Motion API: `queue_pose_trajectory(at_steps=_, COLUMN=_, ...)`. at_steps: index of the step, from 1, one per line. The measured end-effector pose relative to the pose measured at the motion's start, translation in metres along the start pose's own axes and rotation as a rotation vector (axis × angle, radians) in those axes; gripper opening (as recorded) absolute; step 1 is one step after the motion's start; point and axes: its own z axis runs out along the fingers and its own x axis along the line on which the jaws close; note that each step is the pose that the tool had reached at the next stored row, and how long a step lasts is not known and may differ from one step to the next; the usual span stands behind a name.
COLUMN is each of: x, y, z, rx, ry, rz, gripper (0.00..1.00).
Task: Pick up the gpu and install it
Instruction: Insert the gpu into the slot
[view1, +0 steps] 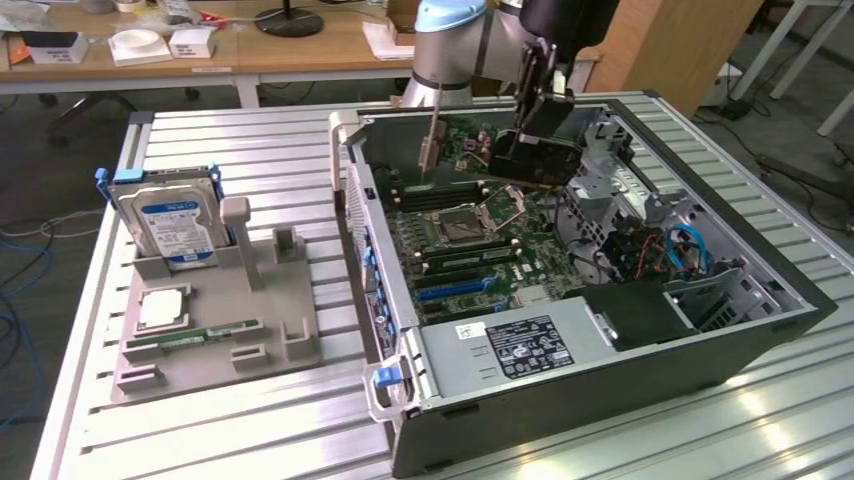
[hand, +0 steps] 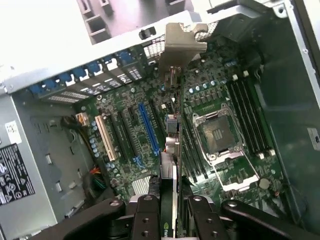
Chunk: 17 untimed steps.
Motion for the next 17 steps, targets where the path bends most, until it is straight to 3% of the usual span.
queue_pose_trajectory(at_steps=17, x=-0.001, y=-0.0006, z=0.0138, rx=0.0118, ry=0.0096, rz=-0.254, gripper=0.26)
